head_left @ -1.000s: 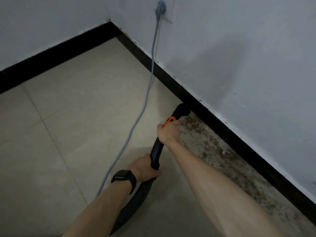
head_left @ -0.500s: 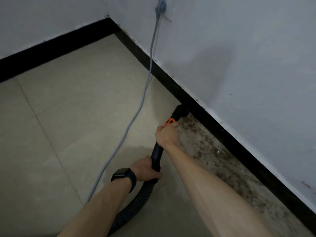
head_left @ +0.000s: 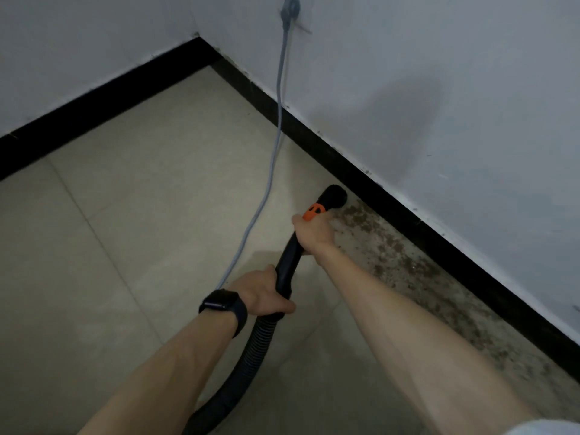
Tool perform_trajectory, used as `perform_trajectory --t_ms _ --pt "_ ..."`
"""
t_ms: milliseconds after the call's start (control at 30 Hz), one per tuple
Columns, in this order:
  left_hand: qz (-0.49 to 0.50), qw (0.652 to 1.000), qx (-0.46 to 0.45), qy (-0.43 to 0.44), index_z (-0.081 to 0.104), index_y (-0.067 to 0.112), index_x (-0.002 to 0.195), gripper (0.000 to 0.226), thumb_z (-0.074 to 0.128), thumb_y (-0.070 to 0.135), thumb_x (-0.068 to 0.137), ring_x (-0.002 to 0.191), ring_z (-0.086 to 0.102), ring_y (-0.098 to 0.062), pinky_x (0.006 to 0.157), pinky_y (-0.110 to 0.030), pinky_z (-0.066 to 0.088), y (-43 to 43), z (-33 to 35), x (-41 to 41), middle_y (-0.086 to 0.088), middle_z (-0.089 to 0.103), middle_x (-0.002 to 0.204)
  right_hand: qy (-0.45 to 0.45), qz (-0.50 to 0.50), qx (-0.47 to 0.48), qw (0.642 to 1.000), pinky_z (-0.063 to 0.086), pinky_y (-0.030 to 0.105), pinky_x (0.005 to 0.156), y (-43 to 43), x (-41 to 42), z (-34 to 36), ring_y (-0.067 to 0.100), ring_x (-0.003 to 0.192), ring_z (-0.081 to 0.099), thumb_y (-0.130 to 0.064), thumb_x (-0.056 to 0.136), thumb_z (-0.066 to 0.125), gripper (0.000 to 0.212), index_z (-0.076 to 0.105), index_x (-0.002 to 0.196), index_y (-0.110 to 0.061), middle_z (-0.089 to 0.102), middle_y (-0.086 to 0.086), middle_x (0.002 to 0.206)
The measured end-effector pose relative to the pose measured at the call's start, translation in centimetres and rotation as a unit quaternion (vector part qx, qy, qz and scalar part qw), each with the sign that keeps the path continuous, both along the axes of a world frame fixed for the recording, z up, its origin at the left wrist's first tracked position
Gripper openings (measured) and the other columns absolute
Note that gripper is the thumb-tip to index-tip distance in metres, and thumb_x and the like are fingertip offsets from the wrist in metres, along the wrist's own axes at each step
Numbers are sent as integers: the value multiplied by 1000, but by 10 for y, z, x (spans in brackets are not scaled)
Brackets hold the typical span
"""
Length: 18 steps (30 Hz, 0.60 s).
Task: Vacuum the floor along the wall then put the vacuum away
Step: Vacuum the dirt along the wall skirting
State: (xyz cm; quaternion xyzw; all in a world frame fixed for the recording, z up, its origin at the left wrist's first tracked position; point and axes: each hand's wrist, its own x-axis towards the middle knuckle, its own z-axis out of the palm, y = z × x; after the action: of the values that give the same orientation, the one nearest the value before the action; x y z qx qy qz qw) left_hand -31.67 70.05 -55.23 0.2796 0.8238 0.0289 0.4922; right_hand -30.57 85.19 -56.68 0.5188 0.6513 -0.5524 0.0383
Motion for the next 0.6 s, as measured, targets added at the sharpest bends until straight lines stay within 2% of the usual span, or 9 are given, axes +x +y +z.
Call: perform_trajectory --t_ms 67,167,300,367,433,467,533,600 --pt "6 1000 -12 -19 50 21 117 60 75 49 70 97 64 -18 87 -38 57 -11 4 -9 0 64 109 -6 -11 1 1000 58 47 91 -15 -1 6 37 106 64 -33 95 58 69 24 143 3 61 19 124" --pt "9 999 -33 -33 55 24 107 53 78 44 64 93 67 -16 84 -36 59 -35 10 -25 2 67 103 5 -45 -7 999 56 39 88 -42 1 7 35 102 64 -30 98 57 65 24 143 5 60 16 119" --pt "19 994 -72 -78 59 23 96 56 80 43 49 89 71 -19 82 -40 61 -77 12 -30 1 71 95 23 -67 -25 997 51 37 92 -90 9 3 38 113 63 -28 98 59 65 26 141 7 61 19 123" --pt "25 991 -83 -104 59 21 95 49 82 36 55 91 71 -20 82 -39 60 -97 11 -25 0 72 94 27 -53 -32 998 53 36 83 -112 14 0 36 103 66 -28 98 58 62 25 140 5 63 13 107" --pt "31 988 -96 -117 58 21 98 44 83 30 62 92 70 -18 82 -37 59 -114 8 -19 -1 71 96 26 -40 -35 998 45 30 71 -129 19 -2 28 85 61 -27 99 57 59 25 139 3 52 -1 85" --pt "31 988 -99 -118 59 22 97 44 83 31 62 91 70 -17 82 -36 59 -121 6 -17 0 72 96 26 -36 -35 998 43 29 68 -137 21 -3 25 80 57 -27 99 56 59 25 139 2 48 -4 81" --pt "31 987 -106 -114 60 24 93 45 83 36 56 89 71 -16 80 -35 60 -133 4 -14 3 72 92 25 -27 -36 999 46 32 70 -149 26 -5 28 82 61 -28 99 56 61 23 141 0 53 0 87" --pt "28 986 -118 -116 60 26 91 44 83 37 55 90 71 -15 82 -36 60 -139 4 -10 4 73 92 24 -28 -40 999 53 37 77 -159 29 -8 35 92 66 -30 98 56 64 21 143 -1 58 6 96"
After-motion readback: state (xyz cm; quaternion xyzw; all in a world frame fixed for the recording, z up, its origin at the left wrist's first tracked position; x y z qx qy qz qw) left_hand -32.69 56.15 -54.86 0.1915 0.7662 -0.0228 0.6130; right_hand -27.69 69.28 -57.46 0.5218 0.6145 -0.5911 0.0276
